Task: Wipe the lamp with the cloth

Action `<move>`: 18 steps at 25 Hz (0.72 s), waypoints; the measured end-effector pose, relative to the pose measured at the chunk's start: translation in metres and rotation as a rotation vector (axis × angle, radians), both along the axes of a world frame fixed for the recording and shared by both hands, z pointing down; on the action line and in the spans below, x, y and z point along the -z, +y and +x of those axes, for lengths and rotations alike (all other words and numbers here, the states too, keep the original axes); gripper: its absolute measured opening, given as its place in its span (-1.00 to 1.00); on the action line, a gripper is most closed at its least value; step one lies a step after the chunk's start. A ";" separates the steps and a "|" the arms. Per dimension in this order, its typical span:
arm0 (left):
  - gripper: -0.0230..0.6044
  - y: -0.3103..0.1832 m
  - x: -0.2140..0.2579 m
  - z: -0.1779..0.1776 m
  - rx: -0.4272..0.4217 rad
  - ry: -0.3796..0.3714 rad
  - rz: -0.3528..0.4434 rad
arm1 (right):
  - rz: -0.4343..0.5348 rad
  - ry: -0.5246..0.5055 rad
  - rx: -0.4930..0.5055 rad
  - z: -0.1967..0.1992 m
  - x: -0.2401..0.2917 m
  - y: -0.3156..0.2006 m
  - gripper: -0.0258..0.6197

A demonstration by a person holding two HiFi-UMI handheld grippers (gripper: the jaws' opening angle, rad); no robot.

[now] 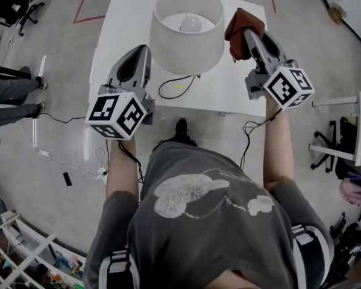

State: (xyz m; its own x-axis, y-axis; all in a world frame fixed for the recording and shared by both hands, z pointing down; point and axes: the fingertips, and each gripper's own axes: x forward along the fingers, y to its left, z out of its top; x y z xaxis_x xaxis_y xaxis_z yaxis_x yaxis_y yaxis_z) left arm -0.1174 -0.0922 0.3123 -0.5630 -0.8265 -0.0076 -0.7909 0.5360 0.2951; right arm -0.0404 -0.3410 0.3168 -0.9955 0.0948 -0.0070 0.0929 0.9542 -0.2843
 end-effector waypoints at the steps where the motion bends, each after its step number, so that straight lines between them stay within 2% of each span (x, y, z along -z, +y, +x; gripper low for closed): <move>1: -0.90 -0.002 0.000 -0.005 -0.008 0.002 0.005 | 0.014 -0.022 0.013 -0.008 0.009 -0.002 -0.65; 6: -0.90 -0.006 0.004 -0.023 -0.036 0.000 0.019 | 0.074 -0.060 0.061 -0.041 0.031 0.005 -0.65; 11: -0.90 -0.022 -0.002 -0.022 -0.036 0.010 0.013 | 0.041 -0.027 0.084 -0.045 0.008 -0.004 -0.65; 14: -0.90 -0.022 -0.004 -0.017 0.002 0.017 0.004 | 0.024 0.019 0.114 -0.041 -0.014 -0.010 -0.65; 18: -0.90 -0.019 -0.002 -0.008 0.099 0.011 -0.001 | -0.003 0.080 0.187 -0.039 -0.042 -0.013 -0.65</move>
State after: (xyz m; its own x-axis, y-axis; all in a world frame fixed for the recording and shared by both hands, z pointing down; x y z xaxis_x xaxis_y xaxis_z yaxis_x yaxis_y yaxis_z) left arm -0.1255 -0.1112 0.3140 -0.6421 -0.7666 -0.0006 -0.7308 0.6118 0.3028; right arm -0.0790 -0.3535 0.3589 -0.9580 0.2780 0.0706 0.2453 0.9217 -0.3006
